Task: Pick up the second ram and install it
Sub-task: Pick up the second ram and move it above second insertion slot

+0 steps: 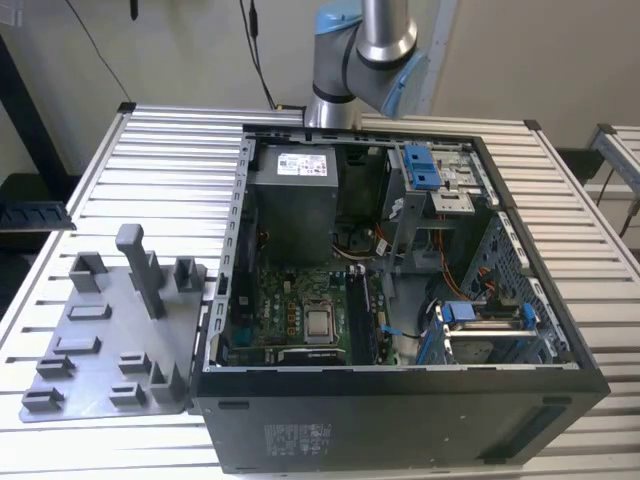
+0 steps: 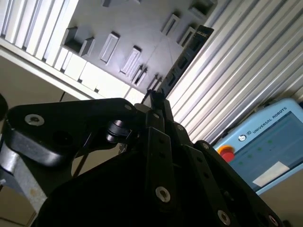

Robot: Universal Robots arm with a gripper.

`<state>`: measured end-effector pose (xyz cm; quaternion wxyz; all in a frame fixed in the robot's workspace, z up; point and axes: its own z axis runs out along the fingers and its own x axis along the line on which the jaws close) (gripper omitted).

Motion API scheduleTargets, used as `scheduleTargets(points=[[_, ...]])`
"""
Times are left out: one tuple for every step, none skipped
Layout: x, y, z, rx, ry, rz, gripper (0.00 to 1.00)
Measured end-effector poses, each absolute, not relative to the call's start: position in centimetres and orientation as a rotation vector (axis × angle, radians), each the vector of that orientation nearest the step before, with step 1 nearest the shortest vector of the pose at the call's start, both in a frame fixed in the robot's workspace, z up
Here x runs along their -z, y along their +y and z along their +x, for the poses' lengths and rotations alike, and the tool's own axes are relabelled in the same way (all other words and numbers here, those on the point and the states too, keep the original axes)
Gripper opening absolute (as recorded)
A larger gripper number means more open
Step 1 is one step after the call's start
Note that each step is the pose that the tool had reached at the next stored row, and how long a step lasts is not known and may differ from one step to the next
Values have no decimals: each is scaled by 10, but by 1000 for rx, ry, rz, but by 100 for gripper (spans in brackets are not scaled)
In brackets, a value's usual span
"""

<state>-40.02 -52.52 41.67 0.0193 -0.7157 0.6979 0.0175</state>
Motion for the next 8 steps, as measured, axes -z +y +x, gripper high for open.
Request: scheduleTargets(points=[[-417,-525,-400,-54,2166,-2221,14],[-417,-525,-399,-54,2166,-2222,14],[-417,-525,-397,-54,2166,-2221,14],[-417,-525,-396,-54,2166,-2221,14],[-417,-525,-394,-54,2166,-2221,14],[-417,-525,-393,-54,2166,-2221,14],[-417,-525,-392,-54,2166,-2221,14],[-417,-525,-390,-54,2166,-2221,14]])
